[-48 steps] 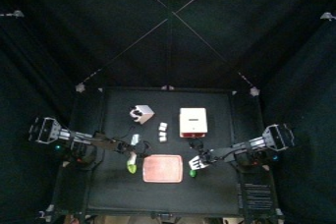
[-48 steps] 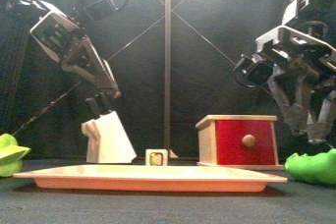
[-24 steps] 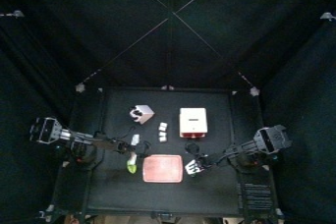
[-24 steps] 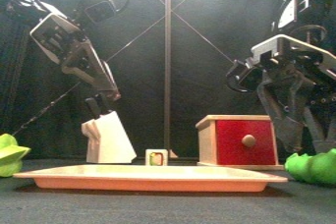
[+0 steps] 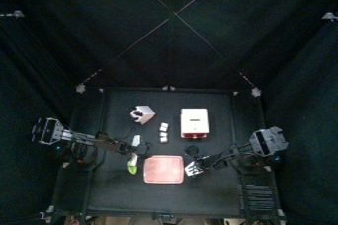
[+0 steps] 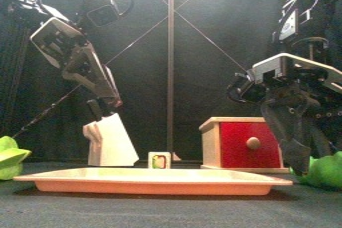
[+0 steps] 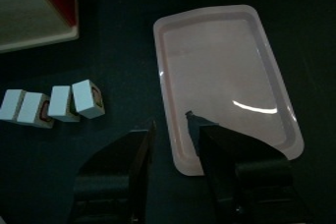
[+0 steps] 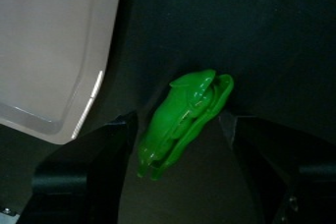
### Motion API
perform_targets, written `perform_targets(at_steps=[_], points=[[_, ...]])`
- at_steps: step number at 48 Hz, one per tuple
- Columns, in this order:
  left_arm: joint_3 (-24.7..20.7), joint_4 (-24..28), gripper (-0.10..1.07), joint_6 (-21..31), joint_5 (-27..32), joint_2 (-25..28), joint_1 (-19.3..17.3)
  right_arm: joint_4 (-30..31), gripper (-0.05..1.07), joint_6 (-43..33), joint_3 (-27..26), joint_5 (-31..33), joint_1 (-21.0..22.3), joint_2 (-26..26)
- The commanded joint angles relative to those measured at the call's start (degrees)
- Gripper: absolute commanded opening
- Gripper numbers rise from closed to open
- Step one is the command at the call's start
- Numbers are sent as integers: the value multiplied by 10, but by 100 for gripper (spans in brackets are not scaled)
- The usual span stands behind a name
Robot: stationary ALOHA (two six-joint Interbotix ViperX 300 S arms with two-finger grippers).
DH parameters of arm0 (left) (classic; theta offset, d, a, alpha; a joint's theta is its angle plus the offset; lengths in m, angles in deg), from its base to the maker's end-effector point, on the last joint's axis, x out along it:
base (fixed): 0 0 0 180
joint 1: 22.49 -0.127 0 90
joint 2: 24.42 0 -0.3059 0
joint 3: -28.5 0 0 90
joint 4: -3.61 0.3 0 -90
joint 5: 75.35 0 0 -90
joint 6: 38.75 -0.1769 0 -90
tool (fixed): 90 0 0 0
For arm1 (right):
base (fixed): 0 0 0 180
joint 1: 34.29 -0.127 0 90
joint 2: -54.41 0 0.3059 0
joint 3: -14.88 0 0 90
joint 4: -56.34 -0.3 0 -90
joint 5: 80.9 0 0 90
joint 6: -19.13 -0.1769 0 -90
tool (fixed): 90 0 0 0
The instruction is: Grab peas
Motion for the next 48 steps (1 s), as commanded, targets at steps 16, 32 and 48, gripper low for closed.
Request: perform_targets(at_steps=[16,32,48], points=[[-13,-8,74,0,-22,-1,0,-1,95,-1,-25,2,-2,23],[-9,-30,74,-1,-22,7,0,-6,79,-2,-42,4,-4,41],[-13,-31,74,-1,-22,20,1,18,78,4,-69,73,-7,18]])
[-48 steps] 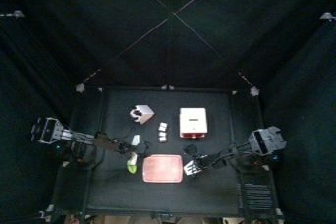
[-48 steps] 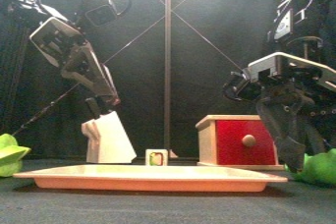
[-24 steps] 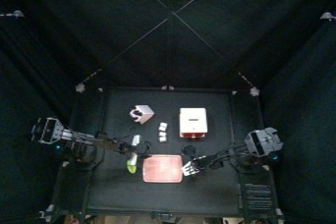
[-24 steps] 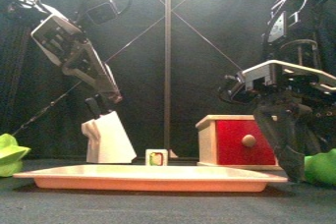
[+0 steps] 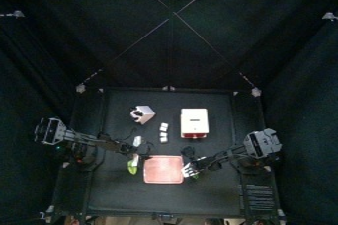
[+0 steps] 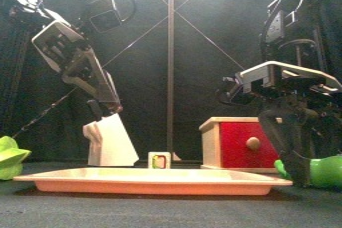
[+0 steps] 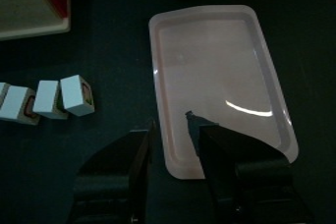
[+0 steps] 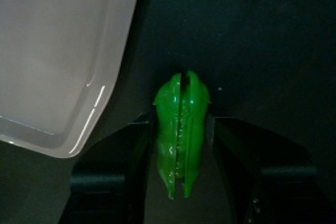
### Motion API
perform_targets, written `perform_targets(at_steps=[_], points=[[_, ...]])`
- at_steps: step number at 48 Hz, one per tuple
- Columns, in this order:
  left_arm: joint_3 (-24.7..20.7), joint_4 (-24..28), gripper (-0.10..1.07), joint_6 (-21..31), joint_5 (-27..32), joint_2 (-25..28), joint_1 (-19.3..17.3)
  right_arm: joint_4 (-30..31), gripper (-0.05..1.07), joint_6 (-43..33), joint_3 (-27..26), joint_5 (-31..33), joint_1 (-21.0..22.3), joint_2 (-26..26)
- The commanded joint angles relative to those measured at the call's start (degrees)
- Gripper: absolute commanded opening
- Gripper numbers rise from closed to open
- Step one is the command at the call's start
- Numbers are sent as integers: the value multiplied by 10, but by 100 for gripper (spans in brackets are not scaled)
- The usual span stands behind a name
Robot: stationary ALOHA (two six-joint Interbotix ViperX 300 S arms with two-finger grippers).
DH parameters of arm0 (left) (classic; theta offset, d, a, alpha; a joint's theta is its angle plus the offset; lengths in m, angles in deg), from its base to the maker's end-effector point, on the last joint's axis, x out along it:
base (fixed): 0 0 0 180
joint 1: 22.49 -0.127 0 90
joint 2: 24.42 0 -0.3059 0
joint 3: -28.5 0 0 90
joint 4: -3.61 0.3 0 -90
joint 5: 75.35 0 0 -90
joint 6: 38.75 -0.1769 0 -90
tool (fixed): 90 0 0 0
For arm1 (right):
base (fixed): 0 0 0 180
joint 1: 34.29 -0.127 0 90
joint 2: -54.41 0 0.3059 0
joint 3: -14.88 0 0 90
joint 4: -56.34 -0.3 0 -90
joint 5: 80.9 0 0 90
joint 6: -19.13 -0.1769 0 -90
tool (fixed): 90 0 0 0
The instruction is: Grab peas
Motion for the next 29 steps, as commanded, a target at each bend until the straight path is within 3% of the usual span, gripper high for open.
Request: perform_targets(at_steps=[1,29], points=[[-13,-1,74,-2,-4,-2,1,13,78,-2,-16,19,-1,-27],[-7,2,74,-4,-21,-25,4,31,77,1,-32,18,-4,-34]])
